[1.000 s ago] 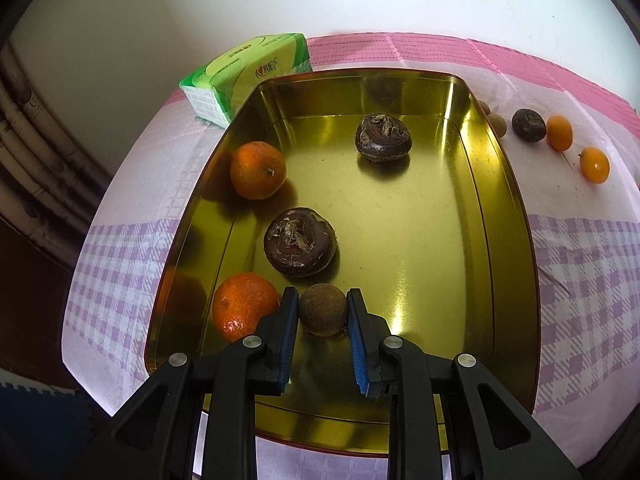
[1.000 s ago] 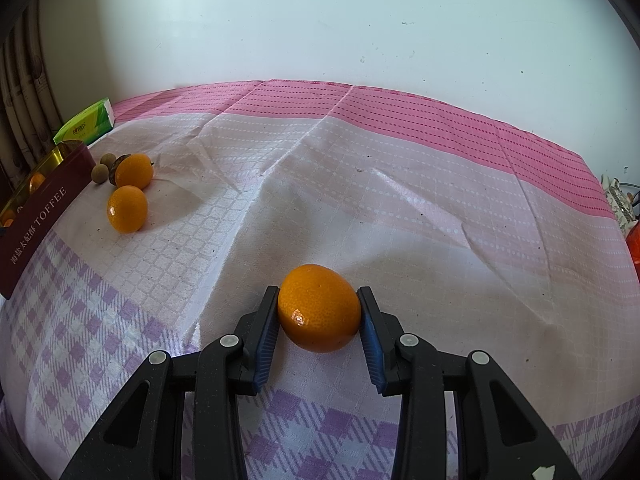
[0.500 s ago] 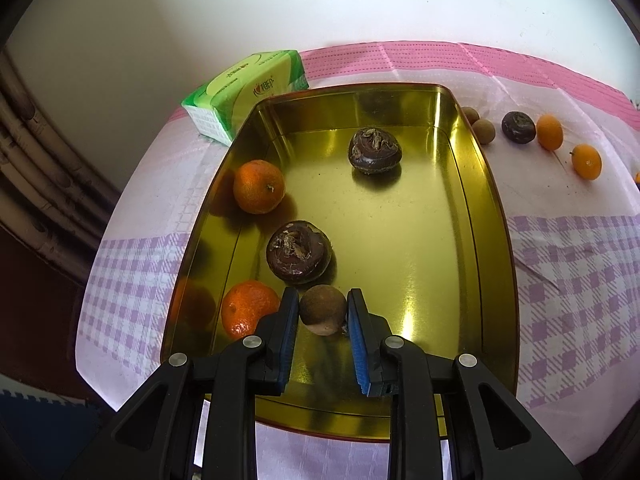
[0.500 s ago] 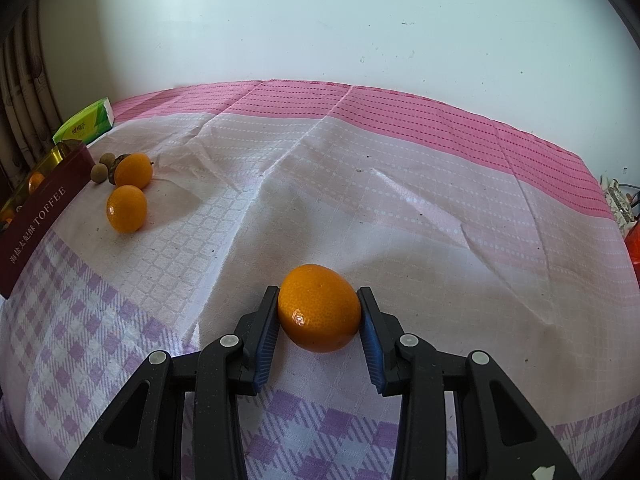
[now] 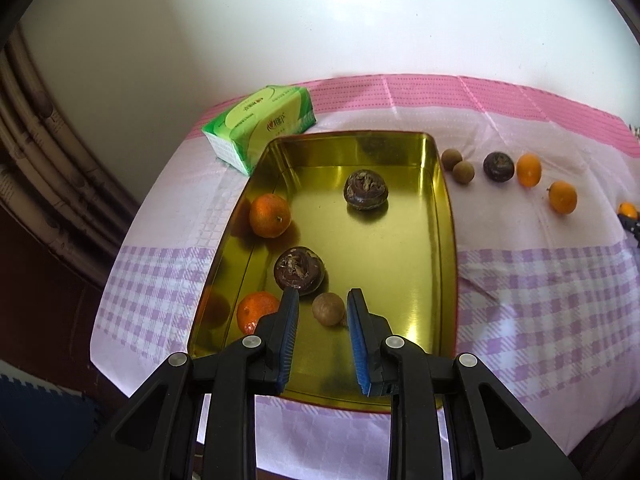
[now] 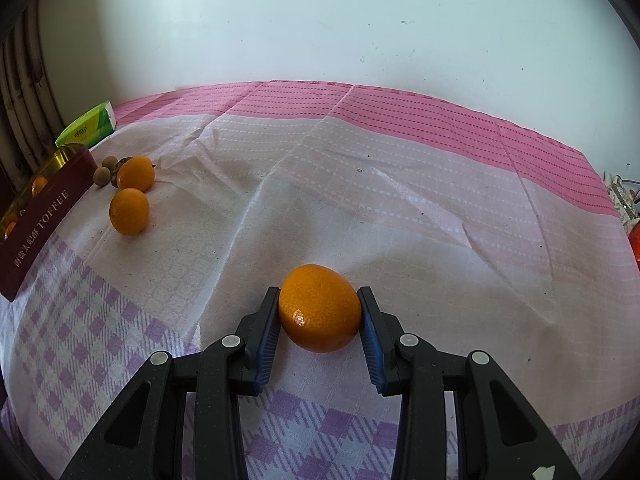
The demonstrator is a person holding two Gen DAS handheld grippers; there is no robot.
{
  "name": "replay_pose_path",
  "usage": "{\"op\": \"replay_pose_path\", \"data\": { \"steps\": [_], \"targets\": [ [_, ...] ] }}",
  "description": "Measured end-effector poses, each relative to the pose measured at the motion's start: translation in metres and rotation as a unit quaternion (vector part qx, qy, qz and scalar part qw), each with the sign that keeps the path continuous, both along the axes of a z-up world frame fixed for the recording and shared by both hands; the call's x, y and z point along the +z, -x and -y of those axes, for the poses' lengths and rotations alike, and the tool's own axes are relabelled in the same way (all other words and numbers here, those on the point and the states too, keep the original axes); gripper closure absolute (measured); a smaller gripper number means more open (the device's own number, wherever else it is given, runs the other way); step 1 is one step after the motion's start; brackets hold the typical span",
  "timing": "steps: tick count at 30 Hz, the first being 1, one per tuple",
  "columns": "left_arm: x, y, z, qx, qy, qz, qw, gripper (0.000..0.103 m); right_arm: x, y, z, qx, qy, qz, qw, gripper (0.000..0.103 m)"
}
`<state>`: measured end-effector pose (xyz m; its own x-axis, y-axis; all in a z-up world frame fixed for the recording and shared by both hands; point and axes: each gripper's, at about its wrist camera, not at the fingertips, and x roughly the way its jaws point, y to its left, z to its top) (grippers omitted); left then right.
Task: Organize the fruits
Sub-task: 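Carry the orange citrus into the gold tin and open the right tool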
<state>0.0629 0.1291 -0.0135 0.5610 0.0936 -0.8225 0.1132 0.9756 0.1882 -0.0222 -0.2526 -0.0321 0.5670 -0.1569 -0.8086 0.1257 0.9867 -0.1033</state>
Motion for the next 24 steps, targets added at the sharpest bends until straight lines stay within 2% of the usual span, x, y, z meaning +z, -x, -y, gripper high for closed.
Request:
{"op": "replay_pose_path", "data": {
  "steps": [7,13,18,24],
  "targets": [
    [0.019,0.023,0.012,0.008,-0.013,0.018,0.9997,0.072,0.001,0.002,-0.001,-0.003,-0.008,-0.004,1.0,0.068],
    [0.027,0.039,0.016,0.014,0.002,0.026,0.9996,0.066,0.005,0.01,-0.01,-0.002,-0.016,-0.004,1.0,0.068],
    [0.026,0.047,0.017,0.023,0.017,0.024,0.9993,0.058,0.016,0.013,-0.023,0.007,-0.02,0.004,1.0,0.068],
    [0.02,0.047,0.012,0.033,0.016,0.024,0.9991,0.057,0.031,0.011,-0.049,0.031,-0.024,0.011,0.999,0.068]
  ]
}}
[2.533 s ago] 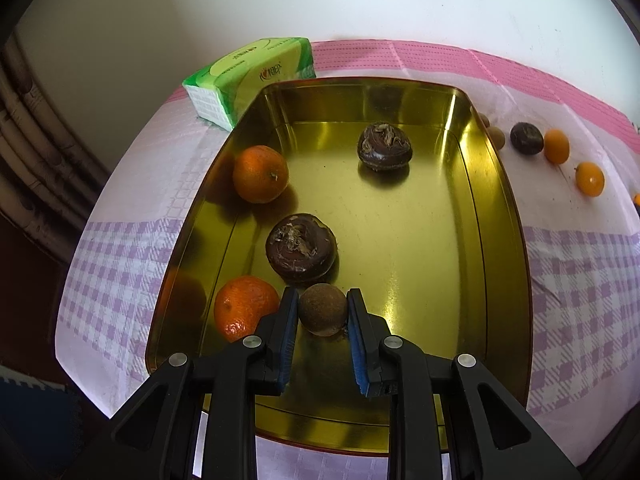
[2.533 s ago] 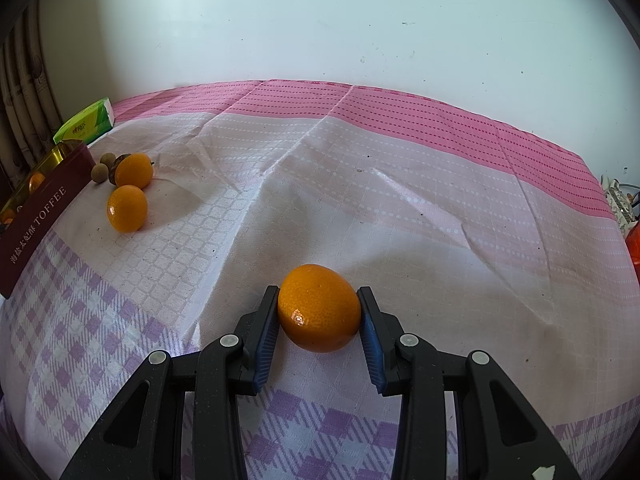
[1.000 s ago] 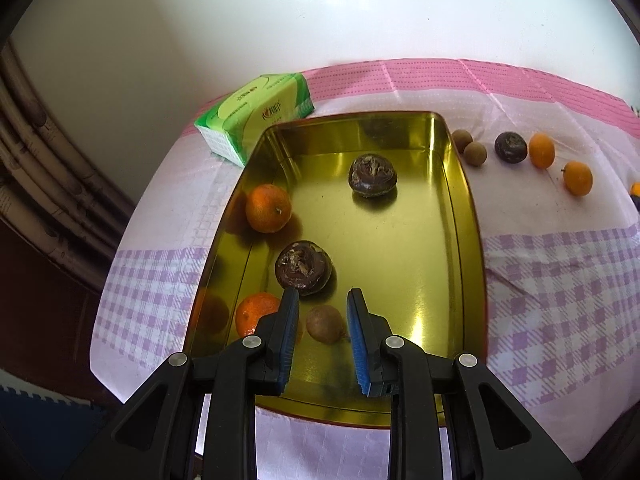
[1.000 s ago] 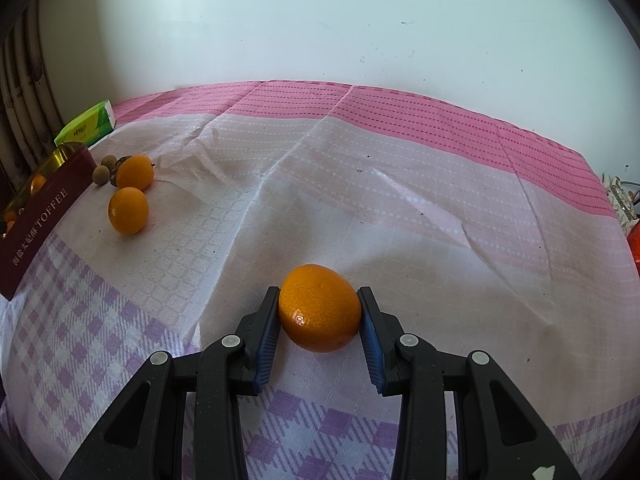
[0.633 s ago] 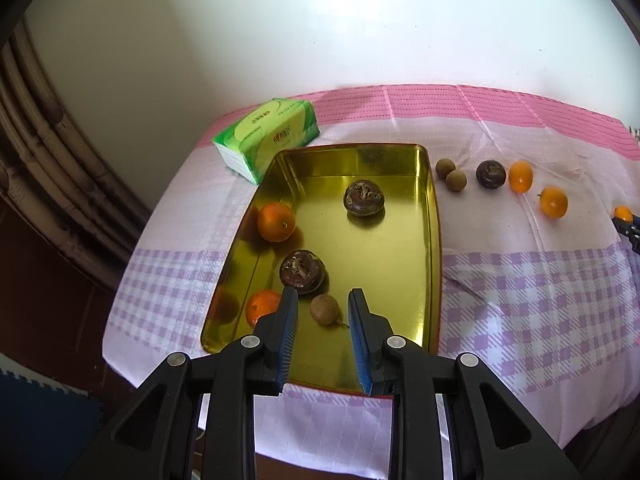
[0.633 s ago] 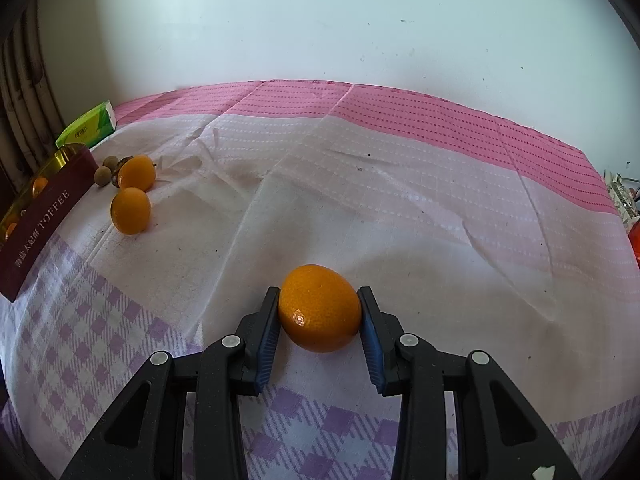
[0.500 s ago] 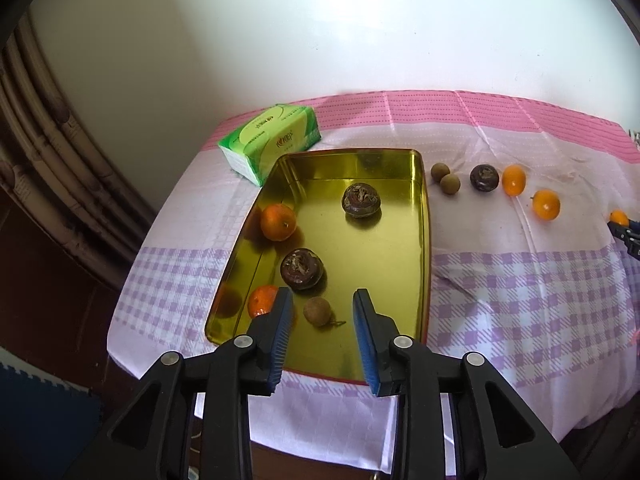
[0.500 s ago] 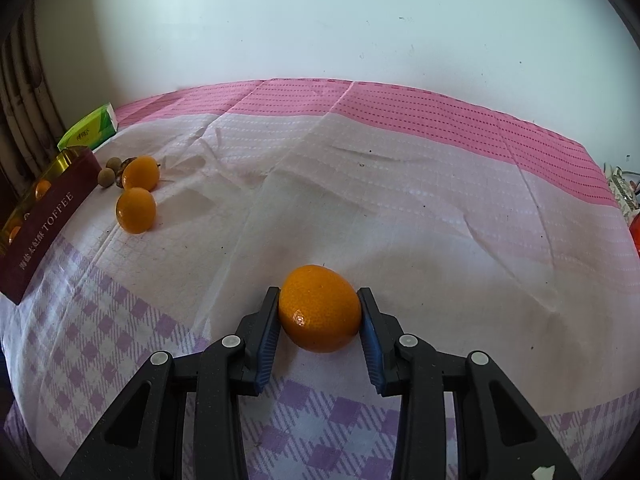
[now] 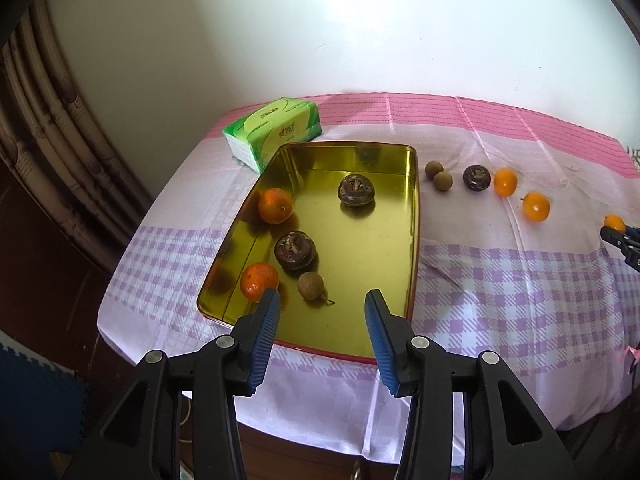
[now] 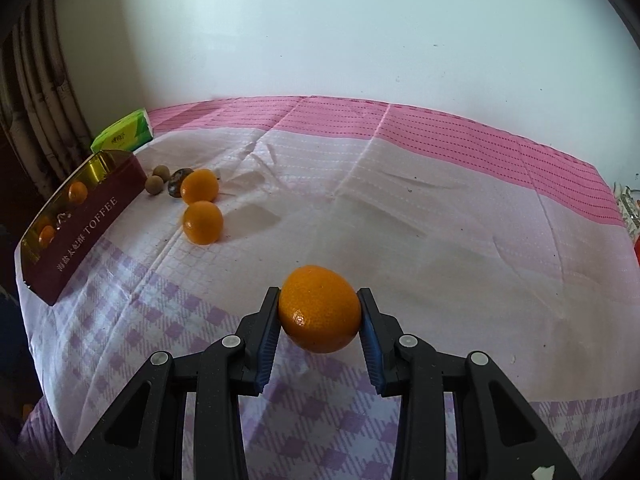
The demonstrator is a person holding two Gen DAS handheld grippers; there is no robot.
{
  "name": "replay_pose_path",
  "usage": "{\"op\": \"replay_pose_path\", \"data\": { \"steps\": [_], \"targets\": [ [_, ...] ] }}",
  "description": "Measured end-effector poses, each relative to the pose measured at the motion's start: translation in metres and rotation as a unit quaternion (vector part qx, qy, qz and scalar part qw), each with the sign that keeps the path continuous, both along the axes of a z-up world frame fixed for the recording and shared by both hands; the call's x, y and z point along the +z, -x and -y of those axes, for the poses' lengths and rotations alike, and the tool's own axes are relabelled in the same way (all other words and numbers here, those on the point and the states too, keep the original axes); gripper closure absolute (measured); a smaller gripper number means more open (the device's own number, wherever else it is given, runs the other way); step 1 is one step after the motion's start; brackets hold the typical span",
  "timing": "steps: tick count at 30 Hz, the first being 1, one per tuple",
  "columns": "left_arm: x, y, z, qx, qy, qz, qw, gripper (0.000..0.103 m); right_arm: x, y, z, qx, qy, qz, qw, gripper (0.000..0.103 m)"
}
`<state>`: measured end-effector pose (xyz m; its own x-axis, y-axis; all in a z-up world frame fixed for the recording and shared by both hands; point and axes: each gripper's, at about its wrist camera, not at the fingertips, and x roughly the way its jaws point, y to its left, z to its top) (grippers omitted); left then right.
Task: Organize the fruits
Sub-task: 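Carry the orange citrus into the gold tin and open the right tool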
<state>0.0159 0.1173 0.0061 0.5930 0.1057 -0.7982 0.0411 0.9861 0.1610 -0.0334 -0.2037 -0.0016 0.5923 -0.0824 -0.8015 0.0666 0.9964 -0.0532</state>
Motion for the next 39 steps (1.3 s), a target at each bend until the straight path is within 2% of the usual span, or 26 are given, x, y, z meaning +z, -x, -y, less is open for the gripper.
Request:
{"op": "replay_pose_path", "data": {
  "steps": [4,12,23,32,36,39],
  "targets": [
    [-0.003,-0.002,-0.008,0.006,0.014,-0.005,0.9999,0.054,0.009,-0.005,-0.025,0.026,-0.001,0.004,1.0,0.068],
    [-0.009,-0.004,-0.016,0.02,0.018,-0.009,0.9996,0.05,0.032,-0.019,-0.093,0.103,-0.008,0.017,0.995,0.068],
    [-0.014,-0.005,-0.017,0.024,0.002,-0.007,0.9997,0.048,0.049,-0.054,-0.173,0.186,-0.031,0.027,0.982,0.068],
    [-0.014,-0.009,-0.031,0.057,0.002,-0.006,0.9984,0.046,0.041,-0.091,-0.223,0.229,-0.05,0.012,0.972,0.068],
    [-0.014,-0.011,-0.04,0.081,-0.003,-0.004,0.9967,0.037,0.029,-0.108,-0.24,0.241,-0.057,-0.003,0.969,0.068],
    [-0.012,-0.01,-0.044,0.093,-0.011,0.004,0.9956,0.036,0.017,-0.119,-0.252,0.248,-0.067,-0.018,0.966,0.068]
  ]
}}
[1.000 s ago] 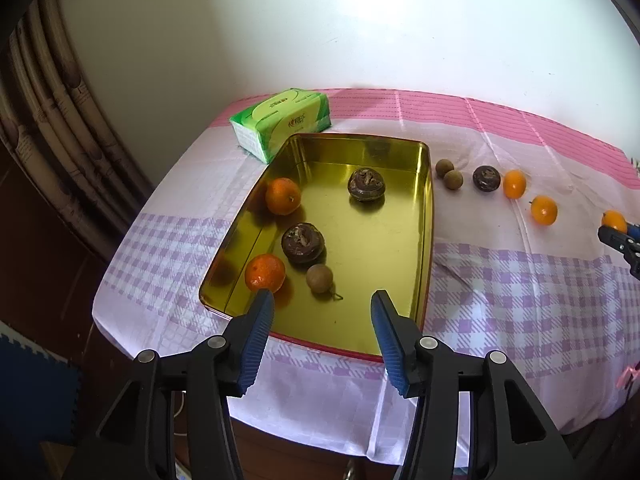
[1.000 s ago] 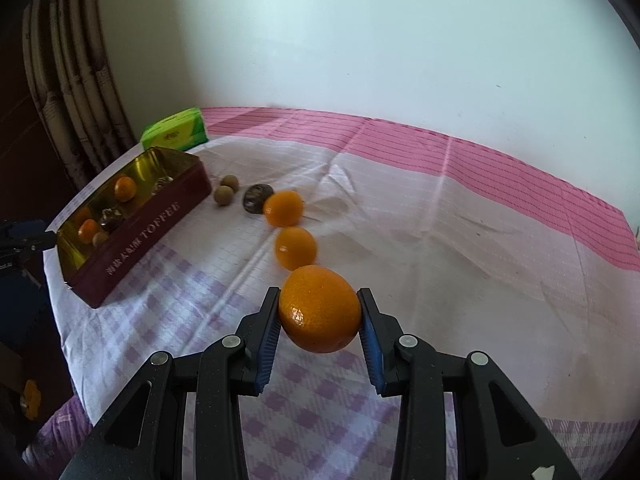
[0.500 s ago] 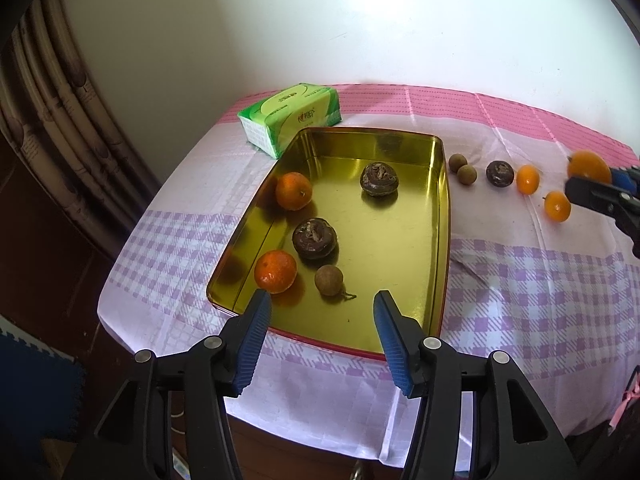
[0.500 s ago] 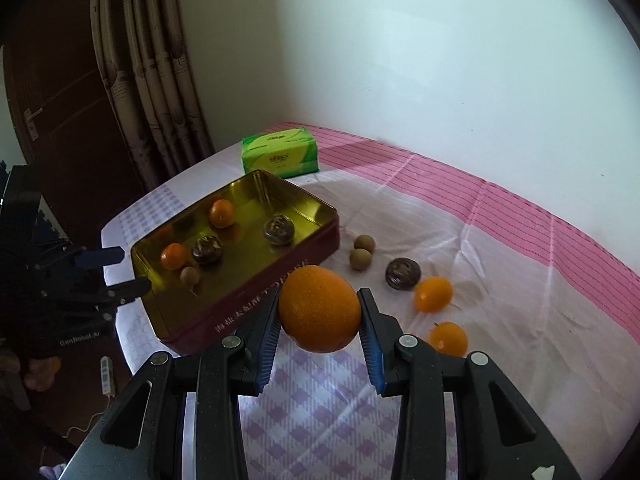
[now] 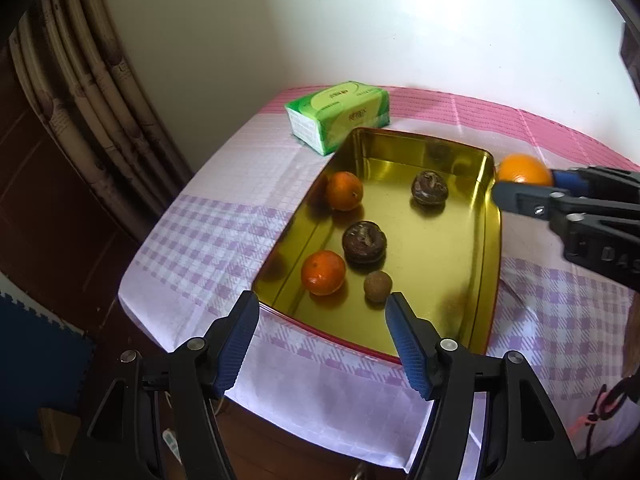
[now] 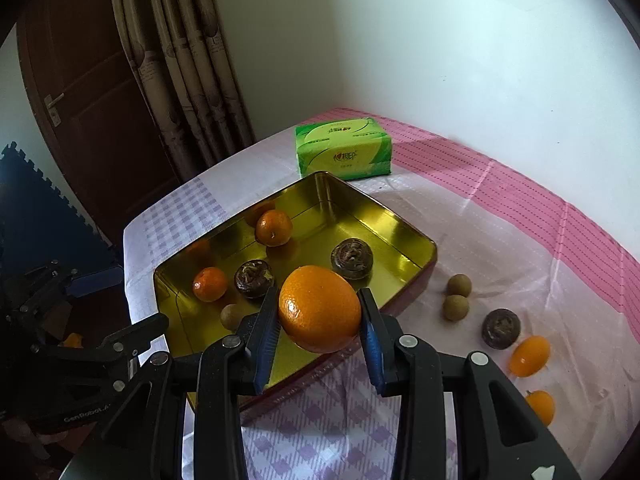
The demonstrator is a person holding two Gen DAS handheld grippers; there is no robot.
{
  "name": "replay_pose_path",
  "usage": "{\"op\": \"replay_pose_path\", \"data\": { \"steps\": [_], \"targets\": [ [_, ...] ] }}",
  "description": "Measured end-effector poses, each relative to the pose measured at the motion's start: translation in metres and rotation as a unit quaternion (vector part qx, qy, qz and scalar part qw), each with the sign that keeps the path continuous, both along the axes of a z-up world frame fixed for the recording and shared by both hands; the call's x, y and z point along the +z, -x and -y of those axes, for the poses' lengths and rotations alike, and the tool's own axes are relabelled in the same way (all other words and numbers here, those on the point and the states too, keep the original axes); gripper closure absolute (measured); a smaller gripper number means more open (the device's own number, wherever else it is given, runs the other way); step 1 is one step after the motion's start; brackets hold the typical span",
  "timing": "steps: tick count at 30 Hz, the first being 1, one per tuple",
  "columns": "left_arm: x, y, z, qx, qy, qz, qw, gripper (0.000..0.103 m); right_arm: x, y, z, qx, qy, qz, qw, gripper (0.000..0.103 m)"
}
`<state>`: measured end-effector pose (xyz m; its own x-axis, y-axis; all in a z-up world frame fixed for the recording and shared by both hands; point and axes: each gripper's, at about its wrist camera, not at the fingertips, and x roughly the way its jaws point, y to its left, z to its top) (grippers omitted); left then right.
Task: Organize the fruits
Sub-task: 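Carry the orange citrus into the gold tin and open the right tool, then grasp two tan round fruits together with the right tool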
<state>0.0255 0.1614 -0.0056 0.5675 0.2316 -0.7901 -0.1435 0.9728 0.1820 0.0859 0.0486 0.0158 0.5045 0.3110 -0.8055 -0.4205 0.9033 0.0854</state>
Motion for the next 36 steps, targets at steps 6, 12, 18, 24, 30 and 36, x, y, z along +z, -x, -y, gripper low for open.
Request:
{"op": "replay_pose_path", "data": {
  "steps": [6,12,18,24,30,36],
  "targets": [
    [0.002,0.0,-0.005,0.014,-0.01,0.008,0.9998,0.028,-0.025,-0.024,-0.022,0.016,0.006,-0.026,1.0,0.068],
    [0.0,-0.004,-0.014,0.027,0.008,-0.003,0.9996,0.027,-0.041,-0.045,-0.04,0.025,0.01,-0.044,0.999,0.068],
    [-0.001,-0.004,-0.015,0.029,0.011,-0.006,0.9995,0.026,-0.053,-0.06,-0.054,0.032,0.016,-0.053,0.998,0.068],
    [-0.002,-0.005,-0.016,0.029,0.016,-0.011,0.9994,0.025,-0.062,-0.07,-0.063,0.029,0.02,-0.054,0.998,0.068],
    [-0.004,-0.006,-0.015,0.028,0.016,-0.012,0.9994,0.025,-0.048,-0.073,-0.049,0.013,-0.013,-0.035,0.999,0.065],
    [-0.002,-0.004,-0.015,0.029,0.018,-0.01,0.9994,0.024,-0.021,-0.056,0.008,-0.009,0.011,0.006,1.0,0.062]
  ]
}}
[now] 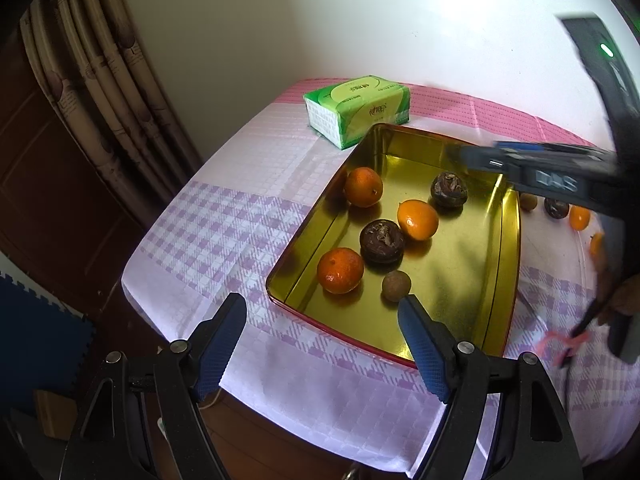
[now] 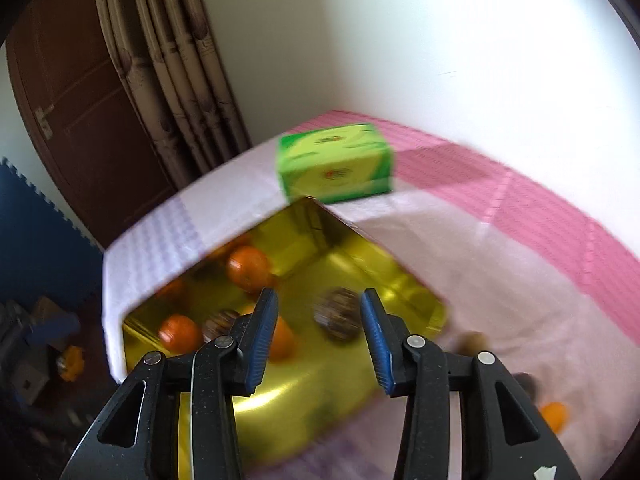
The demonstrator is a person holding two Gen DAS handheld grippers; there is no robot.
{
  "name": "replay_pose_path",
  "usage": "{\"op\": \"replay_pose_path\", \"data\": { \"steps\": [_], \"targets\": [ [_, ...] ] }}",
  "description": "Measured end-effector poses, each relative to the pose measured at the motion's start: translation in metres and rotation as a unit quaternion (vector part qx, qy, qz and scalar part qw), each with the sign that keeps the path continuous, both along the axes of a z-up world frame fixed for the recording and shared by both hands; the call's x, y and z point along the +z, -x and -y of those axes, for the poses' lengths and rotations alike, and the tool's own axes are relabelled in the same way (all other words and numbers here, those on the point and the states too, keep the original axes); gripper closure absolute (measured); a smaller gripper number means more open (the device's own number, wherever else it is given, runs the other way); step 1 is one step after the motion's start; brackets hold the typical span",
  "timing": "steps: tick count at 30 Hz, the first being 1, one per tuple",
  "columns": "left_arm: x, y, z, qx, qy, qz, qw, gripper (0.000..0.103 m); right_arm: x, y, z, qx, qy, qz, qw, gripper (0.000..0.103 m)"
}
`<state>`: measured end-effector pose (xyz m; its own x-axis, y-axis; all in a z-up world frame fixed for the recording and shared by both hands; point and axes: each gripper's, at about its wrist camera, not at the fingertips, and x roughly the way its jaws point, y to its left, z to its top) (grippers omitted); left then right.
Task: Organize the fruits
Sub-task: 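Grasp two tan round fruits together with the right tool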
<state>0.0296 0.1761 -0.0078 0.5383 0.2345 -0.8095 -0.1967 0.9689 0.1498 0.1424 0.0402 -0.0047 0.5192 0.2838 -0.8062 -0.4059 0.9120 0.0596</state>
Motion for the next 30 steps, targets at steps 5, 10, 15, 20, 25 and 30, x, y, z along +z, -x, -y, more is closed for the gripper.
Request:
{"op": "replay_pose_path", "data": {
  "steps": [5,10,15,20,25,30],
  "targets": [
    [-0.001,0.0,0.002,0.001,0.005,-0.002,1.0,0.024,-0.01,0.0,0.061,-0.029,0.065,-0.023,0.997,0.062],
    [0.0,0.002,0.008,-0.008,0.001,0.002,1.0,0.024,-0.019,-0.015,0.077,-0.04,0.08,-0.036,0.995,0.062],
    [-0.001,0.0,0.01,-0.014,-0.002,0.0,0.9999,0.024,-0.041,-0.023,0.069,-0.023,0.119,-0.052,0.991,0.063],
    [-0.004,-0.003,0.009,-0.017,0.0,-0.005,0.9999,0.024,-0.059,-0.038,0.062,-0.019,0.126,-0.076,0.989,0.073],
    [-0.003,-0.003,0.012,-0.023,0.0,-0.002,0.9997,0.024,-0.051,-0.033,0.061,-0.024,0.124,-0.061,0.99,0.08],
    [-0.001,0.001,0.02,-0.041,0.002,0.002,0.9991,0.024,-0.007,0.006,0.091,-0.061,0.084,-0.013,0.995,0.08]
  ]
}}
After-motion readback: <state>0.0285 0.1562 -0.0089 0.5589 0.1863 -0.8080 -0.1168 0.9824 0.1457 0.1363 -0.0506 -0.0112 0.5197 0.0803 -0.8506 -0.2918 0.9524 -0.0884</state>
